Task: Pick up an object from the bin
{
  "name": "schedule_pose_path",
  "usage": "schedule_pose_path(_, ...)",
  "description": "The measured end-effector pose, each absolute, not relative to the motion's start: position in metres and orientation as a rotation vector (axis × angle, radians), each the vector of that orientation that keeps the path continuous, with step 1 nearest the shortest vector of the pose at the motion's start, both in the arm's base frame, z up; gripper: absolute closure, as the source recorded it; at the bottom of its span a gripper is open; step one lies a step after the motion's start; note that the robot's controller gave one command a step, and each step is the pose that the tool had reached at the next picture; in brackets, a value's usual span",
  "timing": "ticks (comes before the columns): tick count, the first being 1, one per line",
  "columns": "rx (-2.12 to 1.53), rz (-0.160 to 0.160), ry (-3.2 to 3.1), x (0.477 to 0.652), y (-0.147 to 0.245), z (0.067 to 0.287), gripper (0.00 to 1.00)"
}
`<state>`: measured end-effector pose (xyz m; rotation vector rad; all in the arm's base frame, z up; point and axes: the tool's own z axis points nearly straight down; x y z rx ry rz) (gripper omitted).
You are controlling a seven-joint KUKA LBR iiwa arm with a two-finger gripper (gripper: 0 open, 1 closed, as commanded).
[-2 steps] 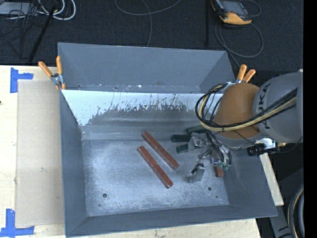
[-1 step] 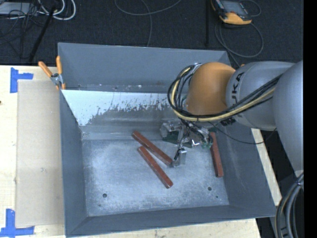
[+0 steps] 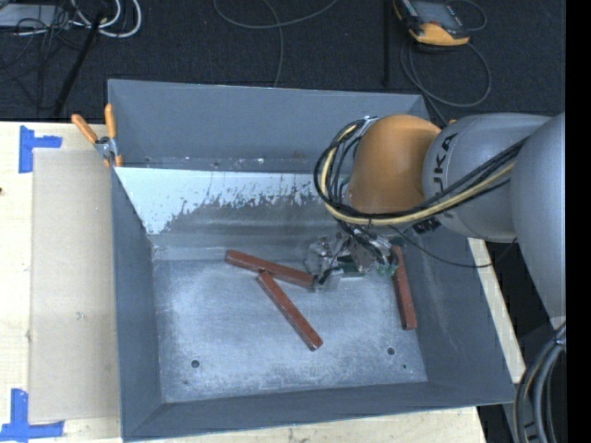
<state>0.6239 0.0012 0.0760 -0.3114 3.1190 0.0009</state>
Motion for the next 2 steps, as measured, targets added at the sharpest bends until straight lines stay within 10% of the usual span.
schedule_pose_path(1, -0.754, -0.001, 3.040, 0.6027, 0.0274, 0.2467, 1.00)
schedule_pose_path(2, -0.751, 0.001, 3.048, 0.6016, 0.0264, 0.2428, 0.00)
